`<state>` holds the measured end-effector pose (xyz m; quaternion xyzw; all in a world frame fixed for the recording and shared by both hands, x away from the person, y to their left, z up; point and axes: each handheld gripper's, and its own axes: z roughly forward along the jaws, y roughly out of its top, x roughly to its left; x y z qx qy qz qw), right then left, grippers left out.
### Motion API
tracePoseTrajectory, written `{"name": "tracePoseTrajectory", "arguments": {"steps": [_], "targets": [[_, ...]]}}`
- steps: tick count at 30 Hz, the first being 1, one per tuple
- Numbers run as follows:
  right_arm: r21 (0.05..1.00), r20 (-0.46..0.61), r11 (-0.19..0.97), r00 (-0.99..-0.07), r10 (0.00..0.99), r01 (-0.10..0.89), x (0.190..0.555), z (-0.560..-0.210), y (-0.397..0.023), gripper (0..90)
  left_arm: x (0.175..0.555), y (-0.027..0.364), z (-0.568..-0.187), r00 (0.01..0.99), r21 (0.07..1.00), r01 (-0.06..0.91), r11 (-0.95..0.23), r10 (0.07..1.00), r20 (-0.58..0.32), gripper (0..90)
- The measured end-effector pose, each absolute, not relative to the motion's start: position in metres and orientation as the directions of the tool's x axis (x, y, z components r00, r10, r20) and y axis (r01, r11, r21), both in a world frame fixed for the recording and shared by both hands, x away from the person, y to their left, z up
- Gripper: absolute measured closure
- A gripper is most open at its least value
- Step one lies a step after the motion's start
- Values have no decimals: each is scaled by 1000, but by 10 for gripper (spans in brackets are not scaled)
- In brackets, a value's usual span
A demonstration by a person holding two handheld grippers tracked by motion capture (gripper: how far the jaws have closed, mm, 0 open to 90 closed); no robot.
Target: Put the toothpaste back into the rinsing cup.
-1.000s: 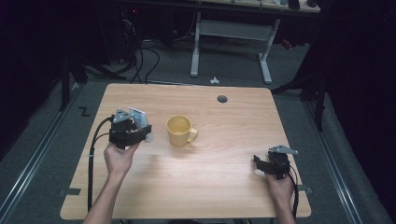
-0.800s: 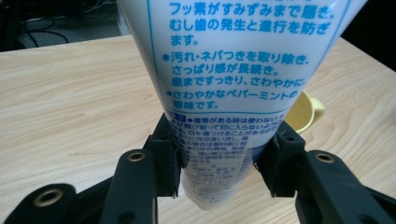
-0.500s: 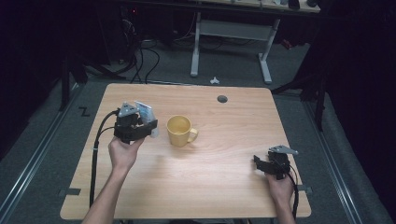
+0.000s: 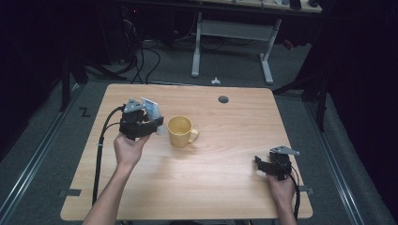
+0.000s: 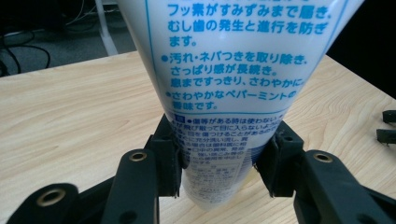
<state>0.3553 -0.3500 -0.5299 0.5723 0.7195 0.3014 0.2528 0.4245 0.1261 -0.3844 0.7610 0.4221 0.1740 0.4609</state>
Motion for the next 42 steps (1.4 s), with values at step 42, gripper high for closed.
{"name": "tracePoseTrajectory", "arguments": {"steps": [42], "targets": [[723, -21, 166, -220, 975, 670, 355, -530, -350, 310, 450, 77, -382, 635, 840, 482, -250, 760, -137, 566]]}}
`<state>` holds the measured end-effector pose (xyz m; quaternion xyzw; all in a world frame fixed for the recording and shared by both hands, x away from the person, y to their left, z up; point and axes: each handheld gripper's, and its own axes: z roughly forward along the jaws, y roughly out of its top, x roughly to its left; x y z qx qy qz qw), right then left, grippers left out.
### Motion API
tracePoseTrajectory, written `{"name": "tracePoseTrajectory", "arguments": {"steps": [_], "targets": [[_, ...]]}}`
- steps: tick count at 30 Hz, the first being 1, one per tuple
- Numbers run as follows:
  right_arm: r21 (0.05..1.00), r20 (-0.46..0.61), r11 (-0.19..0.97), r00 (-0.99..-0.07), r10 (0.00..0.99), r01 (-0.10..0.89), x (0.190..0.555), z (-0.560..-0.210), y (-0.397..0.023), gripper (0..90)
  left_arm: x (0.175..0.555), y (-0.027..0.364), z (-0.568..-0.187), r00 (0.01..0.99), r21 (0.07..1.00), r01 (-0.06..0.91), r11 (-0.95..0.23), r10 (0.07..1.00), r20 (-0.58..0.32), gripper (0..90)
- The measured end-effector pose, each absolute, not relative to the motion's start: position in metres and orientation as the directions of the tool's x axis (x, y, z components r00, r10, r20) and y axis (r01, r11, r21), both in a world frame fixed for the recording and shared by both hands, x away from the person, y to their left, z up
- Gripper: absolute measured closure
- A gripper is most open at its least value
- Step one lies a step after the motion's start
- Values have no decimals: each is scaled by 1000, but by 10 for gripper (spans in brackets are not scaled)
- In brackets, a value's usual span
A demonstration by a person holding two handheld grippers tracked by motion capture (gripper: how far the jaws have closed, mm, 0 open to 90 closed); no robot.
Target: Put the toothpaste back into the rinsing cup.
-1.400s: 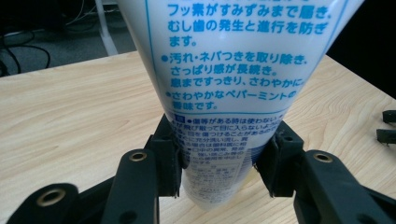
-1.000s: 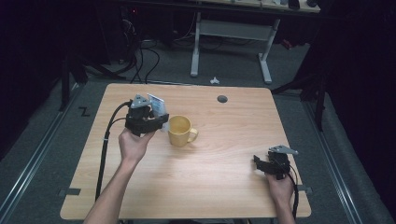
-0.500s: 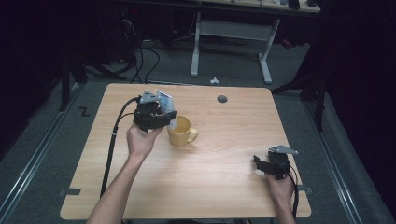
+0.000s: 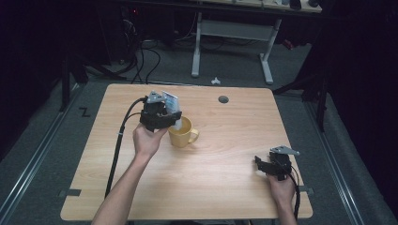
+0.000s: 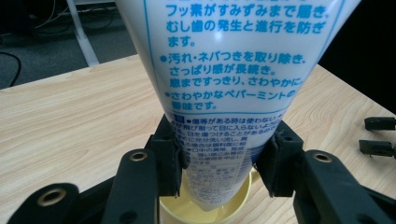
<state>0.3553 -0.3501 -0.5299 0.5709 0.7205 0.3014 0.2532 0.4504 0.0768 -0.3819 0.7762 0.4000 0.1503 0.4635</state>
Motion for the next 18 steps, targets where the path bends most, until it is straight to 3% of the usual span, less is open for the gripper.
{"name": "tracePoseTrajectory", "arguments": {"steps": [18], "targets": [[723, -21, 167, -220, 975, 670, 355, -530, -350, 310, 458, 59, -400, 630, 825, 481, -297, 771, -90, 561]]}}
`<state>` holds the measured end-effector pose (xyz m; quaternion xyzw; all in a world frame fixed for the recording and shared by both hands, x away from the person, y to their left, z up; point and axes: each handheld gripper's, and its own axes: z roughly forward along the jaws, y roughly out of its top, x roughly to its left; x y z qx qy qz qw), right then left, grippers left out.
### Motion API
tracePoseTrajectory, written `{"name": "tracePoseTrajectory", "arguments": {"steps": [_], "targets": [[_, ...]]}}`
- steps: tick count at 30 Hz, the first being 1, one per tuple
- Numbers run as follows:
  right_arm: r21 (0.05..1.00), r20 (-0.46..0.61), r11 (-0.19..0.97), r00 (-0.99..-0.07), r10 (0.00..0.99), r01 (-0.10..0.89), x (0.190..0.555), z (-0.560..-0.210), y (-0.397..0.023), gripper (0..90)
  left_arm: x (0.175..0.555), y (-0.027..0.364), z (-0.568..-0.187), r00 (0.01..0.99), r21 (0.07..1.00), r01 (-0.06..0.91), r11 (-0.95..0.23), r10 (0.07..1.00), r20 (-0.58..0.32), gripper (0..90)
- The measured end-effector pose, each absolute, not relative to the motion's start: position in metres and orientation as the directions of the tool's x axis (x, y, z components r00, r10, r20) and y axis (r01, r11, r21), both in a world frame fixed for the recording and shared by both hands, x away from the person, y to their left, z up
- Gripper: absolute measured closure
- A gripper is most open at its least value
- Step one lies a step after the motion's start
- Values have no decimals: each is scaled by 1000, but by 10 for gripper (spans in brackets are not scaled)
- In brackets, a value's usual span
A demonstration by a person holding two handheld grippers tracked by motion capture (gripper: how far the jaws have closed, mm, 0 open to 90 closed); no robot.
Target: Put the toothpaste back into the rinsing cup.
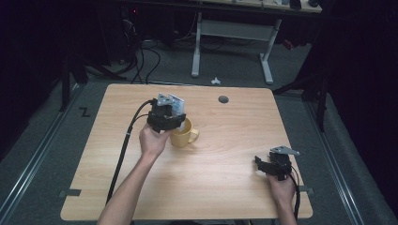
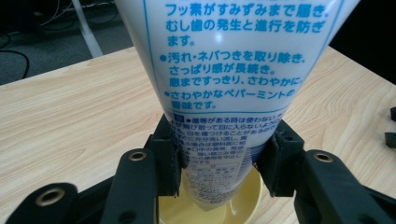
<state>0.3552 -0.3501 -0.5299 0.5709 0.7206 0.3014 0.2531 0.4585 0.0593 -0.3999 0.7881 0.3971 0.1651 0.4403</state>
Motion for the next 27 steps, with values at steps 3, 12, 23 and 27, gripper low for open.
{"name": "tracePoseTrajectory", "arguments": {"steps": [3, 12, 23, 27], "targets": [[723, -21, 167, -220, 975, 670, 355, -530, -350, 310, 460, 58, -404, 626, 823, 482, -299, 776, -85, 560], [723, -21, 167, -220, 975, 670, 355, -530, -350, 310, 461, 56, -415, 618, 812, 486, -323, 784, -57, 554], [723, -21, 167, -220, 975, 670, 355, -530, -350, 309, 462, 50, -426, 624, 808, 482, -339, 780, -45, 551], [723, -21, 167, -220, 975, 670, 355, -530, -350, 310, 463, 51, -429, 620, 805, 488, -336, 783, -48, 550]]}}
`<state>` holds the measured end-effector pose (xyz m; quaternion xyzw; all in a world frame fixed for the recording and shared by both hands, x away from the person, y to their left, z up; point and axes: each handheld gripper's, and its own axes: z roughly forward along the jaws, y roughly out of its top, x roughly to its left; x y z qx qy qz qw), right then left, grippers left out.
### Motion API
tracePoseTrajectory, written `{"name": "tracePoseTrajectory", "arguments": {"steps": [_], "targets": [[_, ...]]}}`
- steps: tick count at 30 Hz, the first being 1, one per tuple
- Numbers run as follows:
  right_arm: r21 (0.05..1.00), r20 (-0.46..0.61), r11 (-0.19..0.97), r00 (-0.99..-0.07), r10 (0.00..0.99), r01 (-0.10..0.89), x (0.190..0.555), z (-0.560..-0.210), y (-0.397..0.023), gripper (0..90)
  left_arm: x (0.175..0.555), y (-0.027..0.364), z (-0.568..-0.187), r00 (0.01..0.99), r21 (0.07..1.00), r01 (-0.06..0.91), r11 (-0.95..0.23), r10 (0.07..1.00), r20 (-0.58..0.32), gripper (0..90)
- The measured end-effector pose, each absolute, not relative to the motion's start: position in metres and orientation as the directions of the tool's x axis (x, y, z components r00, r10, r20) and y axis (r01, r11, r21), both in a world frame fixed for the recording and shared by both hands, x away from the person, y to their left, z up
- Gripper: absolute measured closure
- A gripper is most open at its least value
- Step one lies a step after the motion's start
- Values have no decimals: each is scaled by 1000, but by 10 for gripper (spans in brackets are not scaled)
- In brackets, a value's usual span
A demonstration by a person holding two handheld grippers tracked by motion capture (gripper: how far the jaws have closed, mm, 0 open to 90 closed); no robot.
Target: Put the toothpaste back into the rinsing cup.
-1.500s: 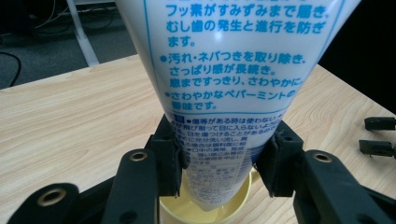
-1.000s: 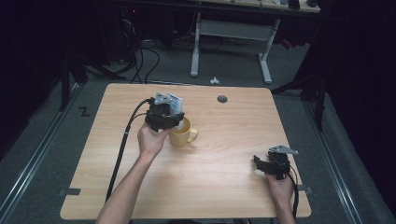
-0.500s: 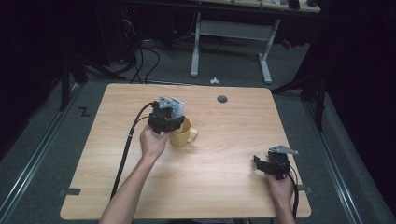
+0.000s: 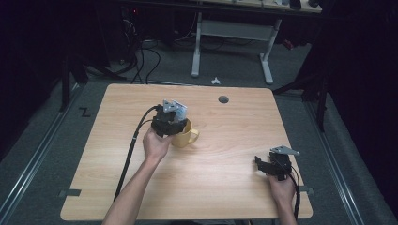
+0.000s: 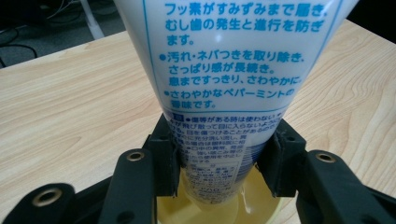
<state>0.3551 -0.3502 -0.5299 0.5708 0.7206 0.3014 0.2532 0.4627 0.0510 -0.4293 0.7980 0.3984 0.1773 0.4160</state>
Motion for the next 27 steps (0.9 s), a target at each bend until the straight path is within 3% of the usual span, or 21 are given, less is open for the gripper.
{"name": "tracePoseTrajectory", "arguments": {"steps": [27], "targets": [[723, -20, 166, -219, 976, 671, 355, -530, -350, 310, 466, 44, -443, 627, 789, 496, -363, 779, -35, 542]]}}
